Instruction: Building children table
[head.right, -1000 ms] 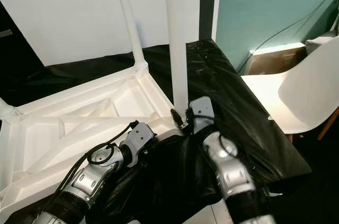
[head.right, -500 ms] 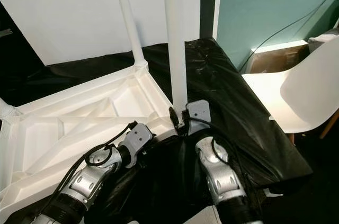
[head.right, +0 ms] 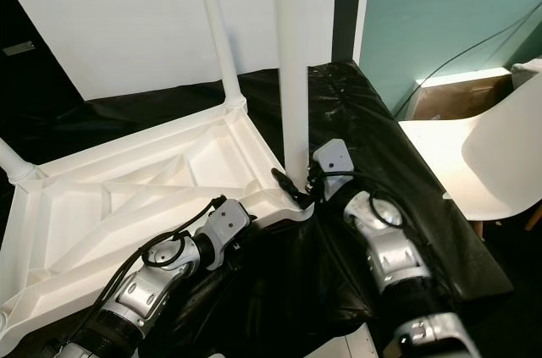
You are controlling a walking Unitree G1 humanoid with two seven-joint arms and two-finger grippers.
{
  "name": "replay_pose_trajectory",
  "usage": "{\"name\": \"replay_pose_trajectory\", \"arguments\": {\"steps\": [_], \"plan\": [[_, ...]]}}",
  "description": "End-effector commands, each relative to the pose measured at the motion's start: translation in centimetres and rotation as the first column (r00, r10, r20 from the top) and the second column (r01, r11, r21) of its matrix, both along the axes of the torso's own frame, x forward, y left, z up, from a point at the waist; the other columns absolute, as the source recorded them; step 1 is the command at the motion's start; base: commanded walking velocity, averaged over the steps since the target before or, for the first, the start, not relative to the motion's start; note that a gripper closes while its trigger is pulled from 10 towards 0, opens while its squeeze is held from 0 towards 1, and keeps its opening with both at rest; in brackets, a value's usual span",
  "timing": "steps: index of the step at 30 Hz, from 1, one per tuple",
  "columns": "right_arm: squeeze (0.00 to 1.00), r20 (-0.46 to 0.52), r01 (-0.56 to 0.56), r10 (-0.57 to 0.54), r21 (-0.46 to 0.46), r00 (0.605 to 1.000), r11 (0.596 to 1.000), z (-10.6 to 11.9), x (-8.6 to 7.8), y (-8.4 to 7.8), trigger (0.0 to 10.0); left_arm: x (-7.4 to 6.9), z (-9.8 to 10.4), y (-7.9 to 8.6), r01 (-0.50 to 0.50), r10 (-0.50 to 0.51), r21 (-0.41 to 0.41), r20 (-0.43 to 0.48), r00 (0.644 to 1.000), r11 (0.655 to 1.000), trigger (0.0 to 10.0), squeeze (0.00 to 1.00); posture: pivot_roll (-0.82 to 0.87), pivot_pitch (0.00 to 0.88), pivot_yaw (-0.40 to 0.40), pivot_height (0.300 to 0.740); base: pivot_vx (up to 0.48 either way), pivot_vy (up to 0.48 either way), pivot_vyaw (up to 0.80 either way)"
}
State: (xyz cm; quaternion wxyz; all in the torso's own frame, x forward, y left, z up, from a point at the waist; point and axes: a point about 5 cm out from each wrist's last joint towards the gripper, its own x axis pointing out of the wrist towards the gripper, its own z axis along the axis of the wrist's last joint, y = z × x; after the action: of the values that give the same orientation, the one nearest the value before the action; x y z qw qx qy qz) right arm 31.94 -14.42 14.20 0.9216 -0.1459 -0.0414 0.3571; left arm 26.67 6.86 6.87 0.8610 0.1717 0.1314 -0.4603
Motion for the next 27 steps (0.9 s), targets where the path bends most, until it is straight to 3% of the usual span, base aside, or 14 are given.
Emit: {"name": "replay_pose_trajectory", "arguments": {"steps": [1, 2, 10, 16, 17, 18, 19, 20, 22, 27], "plan": [[0.00, -0.057, -0.005, 0.005, -0.006, 0.998, 1.000, -0.9, 0.1, -0.6, 10.0, -2.6, -5.0, 1.4, 0.063, -0.030, 0.136, -0.233, 0.972, 0.989, 10.0, 0.00, -0.07, 0.000, 0.061, 0.740, 0.000, 0.000, 0.00], [0.00, -0.070, -0.022, 0.021, -0.014, 0.997, 1.000, -1.1, 0.2, -0.8, 0.0, -2.6, -5.0, 1.4, 0.060, -0.028, 0.135, -0.230, 0.973, 0.989, 10.0, 0.00, -0.07, 0.000, 0.058, 0.740, 0.000, 0.000, 0.00], [0.00, -0.109, -0.060, 0.060, 0.002, 0.992, 0.998, -1.6, 0.5, -0.9, 0.0, -2.6, -4.9, 1.3, 0.062, -0.034, 0.126, -0.219, 0.975, 0.990, 10.0, 0.00, -0.05, 0.000, 0.045, 0.740, 0.000, 0.000, 0.00], [0.00, -0.132, 0.089, -0.075, 0.102, 0.988, 0.991, -2.3, 0.3, -0.9, 0.0, -2.1, -4.5, 1.6, 0.036, -0.009, 0.126, -0.204, 0.979, 0.991, 10.0, 0.00, -0.04, 0.000, 0.035, 0.740, 0.000, 0.000, 0.00], [0.00, -0.131, 0.201, -0.184, 0.133, 0.974, 0.970, -2.6, 0.2, -0.9, 0.0, -2.0, -4.5, 1.6, 0.030, -0.004, 0.125, -0.202, 0.979, 0.992, 10.0, 0.00, -0.03, 0.000, 0.035, 0.740, 0.000, 0.000, 0.00], [0.00, -0.121, 0.406, -0.390, 0.165, 0.913, 0.899, -3.5, -0.6, -0.9, 0.0, -2.1, -4.5, 1.8, 0.024, 0.002, 0.127, -0.201, 0.980, 0.992, 10.0, 0.00, -0.03, 0.000, 0.038, 0.740, 0.000, 0.000, 0.00], [0.00, -0.121, 0.406, -0.390, 0.165, 0.913, 0.899, -3.5, -0.6, -0.9, 0.0, -2.1, -4.5, 1.8, 0.024, 0.002, 0.127, -0.201, 0.980, 0.992, 10.0, 0.00, -0.03, 0.000, 0.038, 0.740, 0.000, 0.000, 0.00], [0.00, -0.113, 0.466, -0.452, 0.174, 0.885, 0.868, -3.9, -1.0, -0.9, 0.0, -2.2, -4.6, 1.9, 0.023, 0.003, 0.129, -0.202, 0.979, 0.991, 10.0, 0.00, -0.03, 0.000, 0.039, 0.740, 0.000, 0.000, 0.00], [0.00, -0.108, 0.501, -0.490, 0.180, 0.865, 0.846, -4.2, -1.5, -0.7, 0.0, -2.3, -4.7, 1.9, 0.024, 0.003, 0.132, -0.206, 0.979, 0.991, 10.0, 0.00, -0.03, 0.000, 0.043, 0.740, 0.000, 0.000, 0.00], [0.00, -0.102, 0.542, -0.533, 0.183, 0.840, 0.820, -4.6, -2.0, -0.6, 0.0, -2.6, -4.8, 1.9, 0.029, 0.000, 0.134, -0.212, 0.977, 0.991, 10.0, 0.00, -0.02, 0.000, 0.043, 0.740, 0.000, 0.000, 0.00]]}}
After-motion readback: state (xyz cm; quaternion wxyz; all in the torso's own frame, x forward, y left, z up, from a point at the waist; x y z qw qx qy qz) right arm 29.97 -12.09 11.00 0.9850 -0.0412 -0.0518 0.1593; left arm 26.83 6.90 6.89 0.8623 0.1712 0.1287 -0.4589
